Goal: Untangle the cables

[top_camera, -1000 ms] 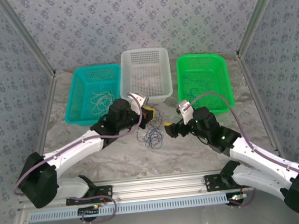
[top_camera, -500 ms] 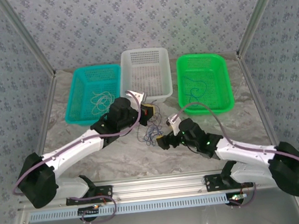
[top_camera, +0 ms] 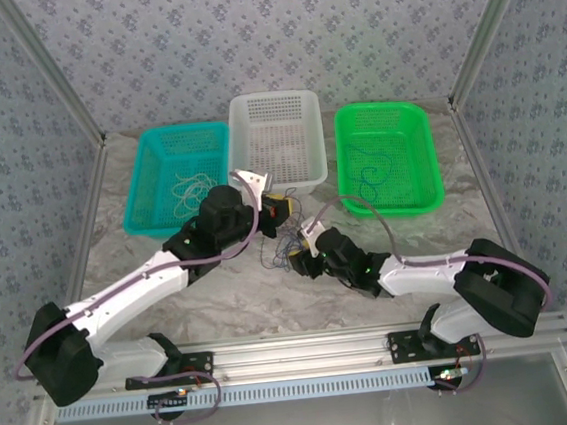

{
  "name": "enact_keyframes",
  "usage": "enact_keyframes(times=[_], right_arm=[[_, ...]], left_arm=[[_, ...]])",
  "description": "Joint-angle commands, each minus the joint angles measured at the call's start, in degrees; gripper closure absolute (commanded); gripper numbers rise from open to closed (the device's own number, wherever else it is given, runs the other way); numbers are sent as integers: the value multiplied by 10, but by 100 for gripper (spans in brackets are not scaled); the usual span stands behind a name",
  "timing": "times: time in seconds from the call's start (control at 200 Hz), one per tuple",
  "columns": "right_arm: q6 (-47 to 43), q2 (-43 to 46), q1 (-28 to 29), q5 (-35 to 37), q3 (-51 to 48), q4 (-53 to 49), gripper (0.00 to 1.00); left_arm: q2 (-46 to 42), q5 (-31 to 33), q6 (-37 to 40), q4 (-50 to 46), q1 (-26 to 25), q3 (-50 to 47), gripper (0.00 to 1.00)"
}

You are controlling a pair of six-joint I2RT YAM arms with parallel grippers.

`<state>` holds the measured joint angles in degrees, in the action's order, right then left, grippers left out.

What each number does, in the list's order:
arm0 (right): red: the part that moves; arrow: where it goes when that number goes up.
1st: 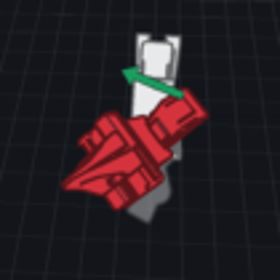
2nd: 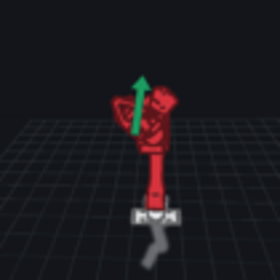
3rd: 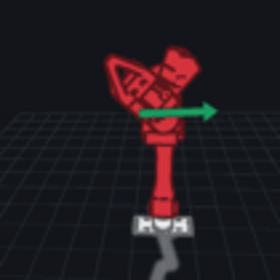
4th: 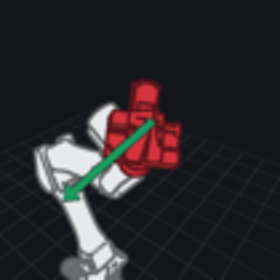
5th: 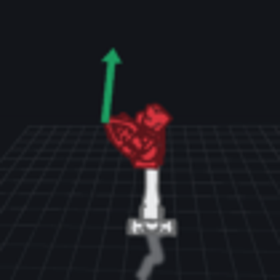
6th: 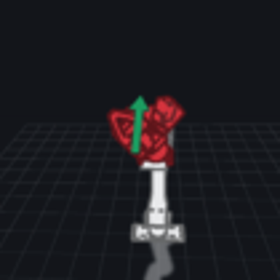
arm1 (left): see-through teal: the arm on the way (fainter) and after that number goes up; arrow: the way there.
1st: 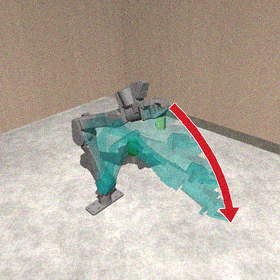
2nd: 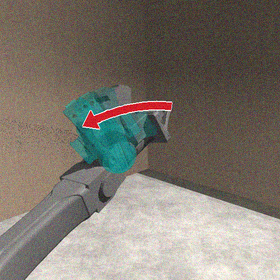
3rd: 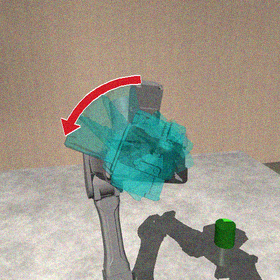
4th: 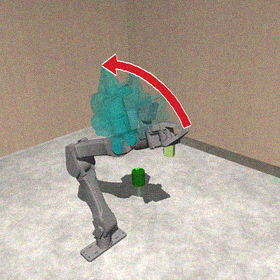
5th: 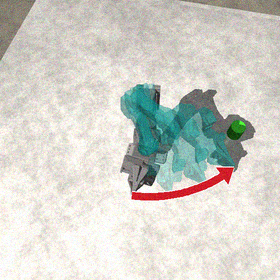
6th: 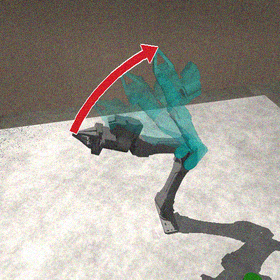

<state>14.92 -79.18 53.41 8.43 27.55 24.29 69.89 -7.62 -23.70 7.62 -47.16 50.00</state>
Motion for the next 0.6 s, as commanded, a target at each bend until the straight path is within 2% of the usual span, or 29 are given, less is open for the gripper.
enact_keyframes(times=[0.0, 0.105, 0.29, 0.515, 0.595], right_arm=[[1, -17, 3, 17, 26, -10, 63], [14, -30, 3, 9, 35, -55, 71], [59, -22, 4, 15, 9, -80, 74], [84, 12, 5, 8, -22, -111, 75], [87, 42, 5, 11, -34, -113, 70]], left_arm=[[-26, 10, -5, 7, -4, 19, 100], [-44, 21, 23, -12, -4, 42, 100], [-74, 29, 65, -51, -4, 87, 100], [-100, 34, 65, -47, -5, 98, 100], [-99, 29, 52, -44, -4, 96, 100]])
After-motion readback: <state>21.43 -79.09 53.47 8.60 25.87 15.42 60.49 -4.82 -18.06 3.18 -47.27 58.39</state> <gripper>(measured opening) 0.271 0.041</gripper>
